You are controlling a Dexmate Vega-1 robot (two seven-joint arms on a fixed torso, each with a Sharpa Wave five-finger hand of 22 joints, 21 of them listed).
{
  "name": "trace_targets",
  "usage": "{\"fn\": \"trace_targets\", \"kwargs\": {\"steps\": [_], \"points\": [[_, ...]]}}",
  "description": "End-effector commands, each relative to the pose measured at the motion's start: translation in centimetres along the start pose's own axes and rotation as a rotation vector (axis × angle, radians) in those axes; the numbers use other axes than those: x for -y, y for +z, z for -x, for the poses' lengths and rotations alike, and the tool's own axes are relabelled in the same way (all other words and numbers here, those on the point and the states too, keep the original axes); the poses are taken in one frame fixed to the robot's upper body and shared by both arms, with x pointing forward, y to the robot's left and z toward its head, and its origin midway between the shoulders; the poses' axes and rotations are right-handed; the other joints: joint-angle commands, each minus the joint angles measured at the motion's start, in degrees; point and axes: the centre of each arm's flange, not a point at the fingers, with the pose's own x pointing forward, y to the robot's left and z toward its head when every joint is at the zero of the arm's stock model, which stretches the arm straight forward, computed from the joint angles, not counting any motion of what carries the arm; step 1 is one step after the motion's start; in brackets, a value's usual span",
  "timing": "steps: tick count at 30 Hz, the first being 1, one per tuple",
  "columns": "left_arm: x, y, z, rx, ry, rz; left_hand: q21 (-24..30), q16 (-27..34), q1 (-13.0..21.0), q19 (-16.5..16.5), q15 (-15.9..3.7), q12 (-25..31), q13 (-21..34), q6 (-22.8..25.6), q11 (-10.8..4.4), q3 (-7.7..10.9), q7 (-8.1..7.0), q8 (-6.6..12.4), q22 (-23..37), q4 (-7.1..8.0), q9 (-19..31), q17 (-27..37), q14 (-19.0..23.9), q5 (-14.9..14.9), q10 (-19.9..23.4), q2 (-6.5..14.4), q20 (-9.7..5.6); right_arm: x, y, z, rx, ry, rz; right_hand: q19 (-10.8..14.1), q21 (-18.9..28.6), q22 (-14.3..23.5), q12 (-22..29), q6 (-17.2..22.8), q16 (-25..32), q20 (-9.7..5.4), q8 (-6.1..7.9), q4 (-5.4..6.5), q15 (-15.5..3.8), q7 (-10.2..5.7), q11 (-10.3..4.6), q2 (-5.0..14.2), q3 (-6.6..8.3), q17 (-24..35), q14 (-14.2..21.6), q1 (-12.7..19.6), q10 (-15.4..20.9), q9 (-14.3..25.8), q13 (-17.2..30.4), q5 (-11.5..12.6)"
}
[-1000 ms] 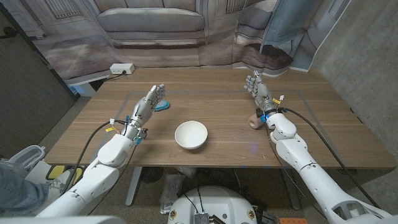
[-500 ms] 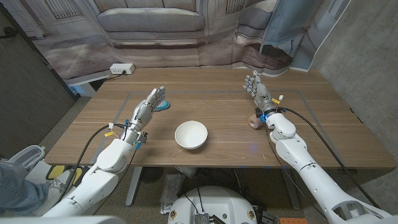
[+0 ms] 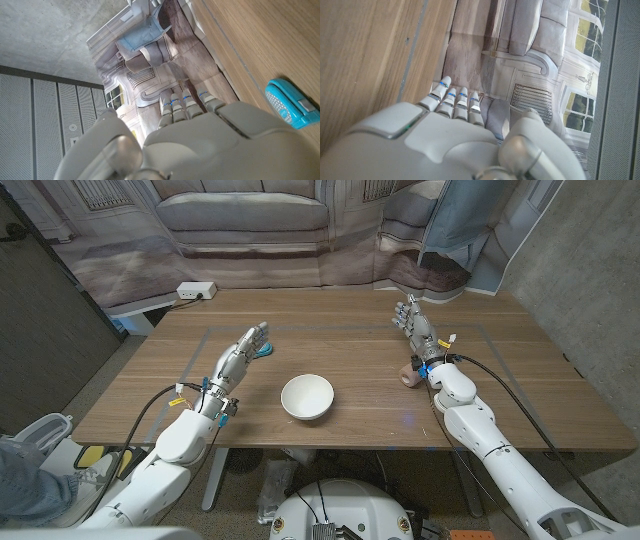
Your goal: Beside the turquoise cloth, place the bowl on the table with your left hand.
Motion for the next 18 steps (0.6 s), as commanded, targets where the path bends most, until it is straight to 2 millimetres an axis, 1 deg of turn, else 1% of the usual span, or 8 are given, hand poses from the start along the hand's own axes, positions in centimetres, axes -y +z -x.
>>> {"fn": "trace_targets", "kwargs": {"steps": [1,5,9,11,12,13,17,18], "points": [[1.3,0.3,0.8,0.012,-0.016,-0.021,0.0,0.2,0.7,0.4,0.11,-0.1,0.1,0.8,0.06,0.01,-0.03,0.15,0.3,-0.37,0.2,0.2,0.7,0.3,0.8,0.1,-1.24,0.2,0.4,0.1,0.002,-0.004,-0.002,0.6,-0.2,0.1,-0.1,0.8,-0.1,-1.93,0.11,-0.01,0.06,-0.04,0.45,0.16,-0.03,0.2,0.5,-0.2,0.1,0.1,0.2,0.2],[1.7,0.5,1.2,0.006,-0.018,-0.027,0.0,0.1,0.8,0.5,0.03,-0.1,0.1,0.9,0.09,0.00,-0.10,0.13,0.3,-0.41,0.2,0.2,0.7,0.3,0.9,0.1,-1.25,0.1,0.6,-0.2,0.003,0.001,0.002,0.6,-0.3,0.1,-0.1,0.8,-0.1,-1.91,0.12,-0.04,-0.06,0.04,0.15,0.14,-0.08,0.2,0.6,-0.2,0.2,0.1,0.1,0.2],[2.1,0.8,1.7,0.014,-0.020,-0.016,0.0,0.1,0.9,0.5,0.05,-0.1,0.1,1.0,0.08,-0.01,-0.02,0.10,0.3,-0.44,0.2,0.2,0.8,0.3,0.9,0.2,-1.25,0.1,0.7,-0.2,-0.002,0.004,0.012,0.7,-0.3,0.1,-0.2,0.9,-0.1,-1.90,0.13,-0.06,-0.05,0.12,0.40,0.14,-0.12,0.2,0.6,-0.2,0.4,0.1,0.1,0.2],[2.4,1.1,1.9,0.023,-0.026,-0.018,0.0,0.1,1.0,0.5,0.06,-0.2,0.1,1.0,0.10,-0.02,0.03,0.09,0.3,-0.46,0.2,0.2,0.8,0.3,0.9,0.2,-1.23,0.1,0.8,0.0,-0.010,-0.002,0.018,0.8,-0.4,0.1,-0.3,1.2,-0.1,-1.72,0.21,-0.11,0.79,0.80,0.88,0.07,-0.21,0.2,0.8,-0.2,0.4,0.1,0.1,0.2],[2.5,1.3,2.1,0.026,-0.029,-0.024,0.0,0.1,1.0,0.5,0.06,-0.2,0.1,1.1,0.09,-0.02,0.07,0.08,0.3,-0.46,0.2,0.2,0.8,0.3,0.9,0.2,-1.19,0.2,0.8,0.1,-0.010,-0.005,0.018,1.0,-0.5,0.1,-0.3,1.4,-0.1,-1.51,0.23,-0.14,1.20,1.12,1.68,0.04,-0.28,0.2,1.0,-0.3,0.5,0.1,0.1,0.2],[2.7,1.5,2.2,0.029,-0.031,-0.030,-0.1,0.1,1.0,0.5,0.05,-0.2,0.1,1.1,0.07,-0.02,0.12,0.09,0.3,-0.47,0.2,0.2,0.8,0.3,0.9,0.2,-1.14,0.2,0.8,0.1,-0.010,-0.008,0.021,1.0,-0.5,0.1,-0.3,1.4,-0.1,-1.35,0.22,-0.14,1.39,1.19,1.83,0.03,-0.30,0.2,1.0,-0.3,0.5,0.1,0.1,0.2],[3.1,2.0,2.6,0.043,-0.028,-0.051,-0.1,0.0,1.1,0.5,0.11,-0.2,0.1,1.1,0.13,-0.03,0.08,0.02,0.3,-0.51,0.2,0.2,0.8,0.3,1.0,0.3,-1.16,0.4,0.9,0.2,-0.001,-0.014,0.015,1.0,-0.6,0.1,-0.4,1.5,-0.1,-1.17,0.22,-0.16,1.44,1.53,1.46,0.01,-0.37,0.3,1.1,-0.3,0.5,0.1,0.1,0.2],[3.1,2.1,2.7,0.046,-0.025,-0.052,-0.1,0.0,1.2,0.5,0.13,-0.3,0.1,1.1,0.16,-0.03,0.10,-0.01,0.3,-0.52,0.2,0.2,0.8,0.3,1.0,0.3,-1.15,0.4,0.9,0.2,0.002,-0.010,0.019,1.1,-0.7,0.1,-0.4,1.5,-0.1,-1.17,0.21,-0.16,1.12,1.52,1.17,0.03,-0.39,0.3,1.2,-0.3,0.6,0.1,0.1,0.3]]}}
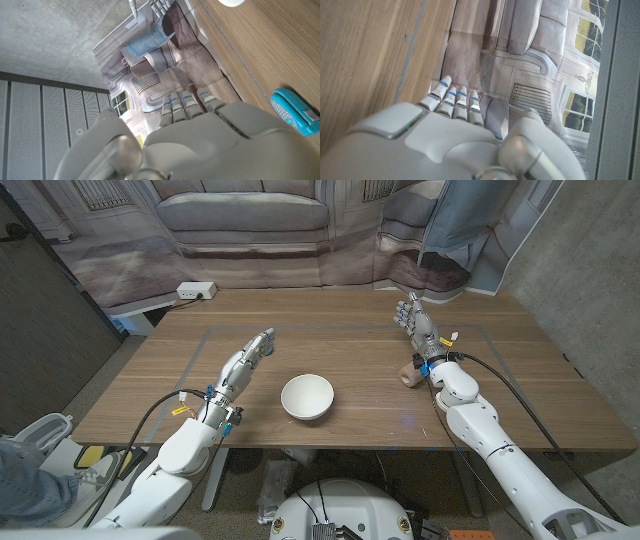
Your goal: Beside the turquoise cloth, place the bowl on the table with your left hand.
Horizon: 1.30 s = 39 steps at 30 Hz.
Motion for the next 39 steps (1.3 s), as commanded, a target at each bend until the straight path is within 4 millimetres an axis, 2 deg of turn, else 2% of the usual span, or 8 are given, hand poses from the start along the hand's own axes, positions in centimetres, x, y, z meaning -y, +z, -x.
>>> {"fn": "trace_targets", "kwargs": {"steps": [1,3,14,30,39], "points": [[1.1,1.3,1.2,0.030,-0.001,-0.030,-0.1,0.0,0.6,0.5,-0.16,-0.3,0.1,0.5,0.09,0.23,0.08,-0.03,0.3,-0.29,0.2,0.2,0.6,0.3,0.5,0.0,-1.14,0.2,0.2,0.2,0.004,-0.006,0.009,0.5,-0.4,0.1,-0.1,0.3,-0.1,-1.03,0.20,0.06,-0.19,-0.08,-0.70,0.04,-0.18,0.3,0.2,-0.3,0.5,0.2,0.2,0.3],[1.2,1.4,1.3,0.034,0.000,-0.031,-0.1,0.0,0.7,0.6,-0.14,-0.3,0.1,0.4,0.02,0.23,0.06,-0.07,0.3,-0.32,0.2,0.2,0.6,0.3,0.6,0.1,-1.09,0.1,0.2,0.1,0.004,-0.002,0.009,0.6,-0.4,0.2,0.0,0.5,-0.1,-1.04,0.23,0.04,-0.41,-0.45,-1.20,0.07,-0.21,0.3,0.2,-0.3,0.8,0.2,0.2,0.3],[1.5,1.7,1.8,0.054,-0.011,-0.062,-0.1,0.0,1.0,0.7,-0.36,-0.4,0.1,1.0,-0.01,0.21,-0.04,-0.03,0.3,-0.46,0.2,0.2,0.9,0.3,0.8,0.2,-1.14,-0.1,0.3,-0.2,0.007,0.000,0.000,0.7,-0.6,0.2,0.0,0.6,-0.1,-1.11,0.24,0.02,-0.48,-0.71,-1.24,0.14,-0.25,0.3,0.4,-0.3,1.2,0.2,0.2,0.3],[2.0,2.2,1.8,0.084,-0.055,-0.123,-0.2,-0.1,1.5,0.9,-0.70,-0.5,0.1,1.5,-0.34,-0.17,-0.27,-0.06,0.3,-0.82,0.2,0.2,1.3,0.4,1.0,-0.4,-1.00,0.1,0.5,-0.4,0.015,-0.016,-0.014,1.0,-0.7,0.2,0.0,1.2,-0.1,-0.99,0.36,-0.02,-0.16,-0.51,-0.51,0.16,-0.38,0.3,0.7,-0.4,1.6,0.2,0.2,0.3],[2.3,2.8,1.6,0.024,-0.101,-0.184,-0.5,-0.2,2.0,0.5,-0.77,-0.7,0.1,1.9,-0.43,-0.31,-0.37,-0.07,0.3,-1.18,0.2,0.1,1.2,0.5,1.0,-0.7,-0.73,0.4,0.6,-0.4,0.026,-0.025,-0.023,1.0,-0.8,0.2,0.0,1.3,-0.1,-0.91,0.34,-0.04,-0.16,-0.57,-0.37,0.17,-0.44,0.3,0.8,-0.4,1.9,0.2,0.3,0.3]]}}
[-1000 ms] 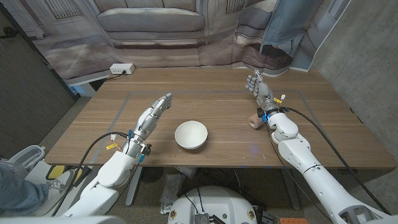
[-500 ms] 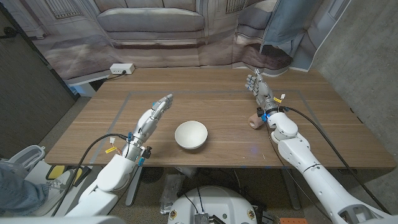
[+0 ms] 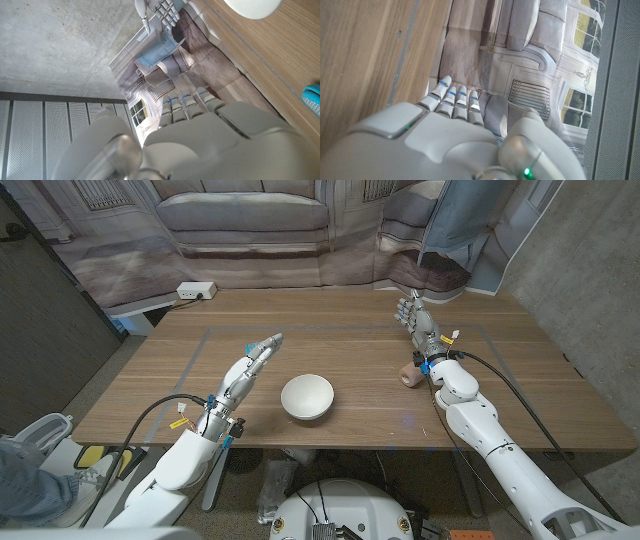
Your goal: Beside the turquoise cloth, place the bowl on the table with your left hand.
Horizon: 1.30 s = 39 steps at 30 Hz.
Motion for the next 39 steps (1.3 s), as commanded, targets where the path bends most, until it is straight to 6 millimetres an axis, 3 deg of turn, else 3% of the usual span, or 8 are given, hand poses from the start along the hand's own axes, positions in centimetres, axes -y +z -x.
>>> {"fn": "trace_targets", "kwargs": {"steps": [1,8,26,39], "points": [[0.3,0.6,-0.2,-0.049,-0.050,-0.067,-0.3,-0.2,0.9,-0.1,0.12,-0.1,0.1,0.8,0.02,0.15,-0.05,-0.08,0.3,-0.40,0.2,0.1,0.3,0.2,0.1,0.0,-0.70,0.3,0.3,-0.2,0.014,-0.011,-0.009,0.5,-0.2,0.2,0.0,0.6,-0.1,-0.82,0.33,-0.05,0.15,-0.06,0.14,0.17,-0.13,0.3,0.5,-0.4,0.8,0.2,0.1,0.3],[0.8,1.4,0.3,-0.057,-0.041,-0.112,-0.3,-0.3,1.4,-0.1,0.16,-0.2,0.1,1.4,0.06,0.11,0.13,0.02,0.3,-0.68,0.2,0.1,0.3,0.2,0.2,-0.1,-0.72,0.0,0.7,-0.1,0.028,-0.008,-0.005,0.6,-0.3,0.2,0.0,0.7,-0.1,-0.81,0.32,-0.09,0.21,-0.08,0.11,0.19,-0.16,0.3,0.6,-0.4,0.8,0.2,0.1,0.3],[2.6,3.4,4.0,-0.079,0.025,-0.188,-0.3,-0.2,2.9,0.2,0.00,-0.2,0.1,2.0,-0.25,0.30,-0.02,-0.03,0.2,-1.41,0.2,0.1,1.0,0.4,0.9,0.1,-1.11,-0.9,0.5,0.0,0.038,0.017,-0.016,0.7,-0.6,0.2,-0.1,0.9,-0.2,-0.75,0.26,-0.16,0.16,-0.15,0.14,0.27,-0.23,0.3,0.7,-0.4,1.0,0.2,0.1,0.3],[3.1,3.3,5.1,-0.089,0.044,-0.206,-0.3,-0.3,4.1,0.3,-0.21,-0.3,0.1,2.5,-0.30,0.55,-0.10,-0.09,0.2,-2.01,0.2,0.1,1.2,0.6,1.2,0.4,-1.22,-1.5,1.0,-0.3,0.048,0.026,-0.006,0.8,-0.7,0.2,-0.2,0.9,-0.2,-0.75,0.20,-0.22,0.13,-0.20,0.11,0.31,-0.29,0.3,0.8,-0.4,1.1,0.2,0.1,0.3]]}}
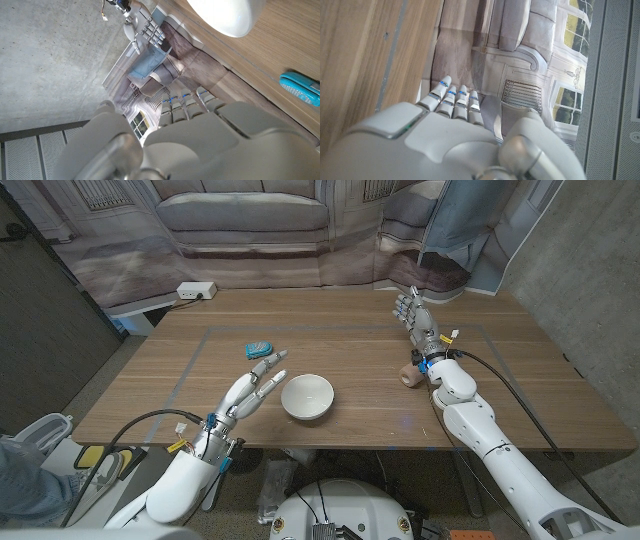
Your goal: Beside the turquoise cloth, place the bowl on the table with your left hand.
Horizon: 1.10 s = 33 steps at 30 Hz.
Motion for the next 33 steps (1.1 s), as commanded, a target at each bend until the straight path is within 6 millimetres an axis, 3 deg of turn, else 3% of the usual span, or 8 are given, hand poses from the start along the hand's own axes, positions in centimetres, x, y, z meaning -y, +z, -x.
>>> {"fn": "trace_targets", "kwargs": {"steps": [1,14,33], "points": [[0.4,0.1,1.2,-0.010,0.020,-0.024,-0.1,0.1,0.9,0.3,-0.11,-0.1,0.1,0.5,0.14,0.15,-0.07,-0.09,0.2,-0.41,0.2,0.1,0.5,0.6,0.4,0.1,-1.20,-0.5,0.3,-0.3,0.007,0.009,0.006,0.5,-0.3,0.2,-0.2,0.6,-0.2,-1.07,0.20,-0.06,-0.17,0.12,0.01,0.32,-0.13,0.3,0.5,-0.4,0.6,0.1,0.2,0.3],[0.8,0.9,1.3,-0.048,0.016,-0.076,-0.2,0.0,2.9,0.4,-0.42,-0.2,0.1,1.3,-0.40,0.57,-0.38,-0.04,0.2,-1.45,0.2,0.1,1.0,0.7,1.0,0.4,-1.14,-0.3,-0.1,-0.7,0.007,0.011,-0.008,0.6,-0.4,0.2,-0.3,0.6,-0.2,-1.05,0.17,-0.09,-0.19,0.06,0.03,0.33,-0.20,0.3,0.5,-0.4,0.6,0.1,0.2,0.3],[0.6,2.3,1.0,-0.100,0.013,-0.209,-0.4,-0.1,10.2,0.6,-0.84,-0.3,0.2,2.4,-0.92,2.14,-0.82,-0.03,0.2,-5.59,0.3,0.0,1.7,1.1,1.9,0.3,-0.96,-0.2,-0.2,-0.4,0.019,0.003,-0.028,0.7,-0.7,0.3,-0.4,0.7,-0.3,-1.02,0.12,-0.16,-0.18,-0.02,0.01,0.40,-0.29,0.3,0.5,-0.4,0.7,0.1,0.2,0.3]]}}
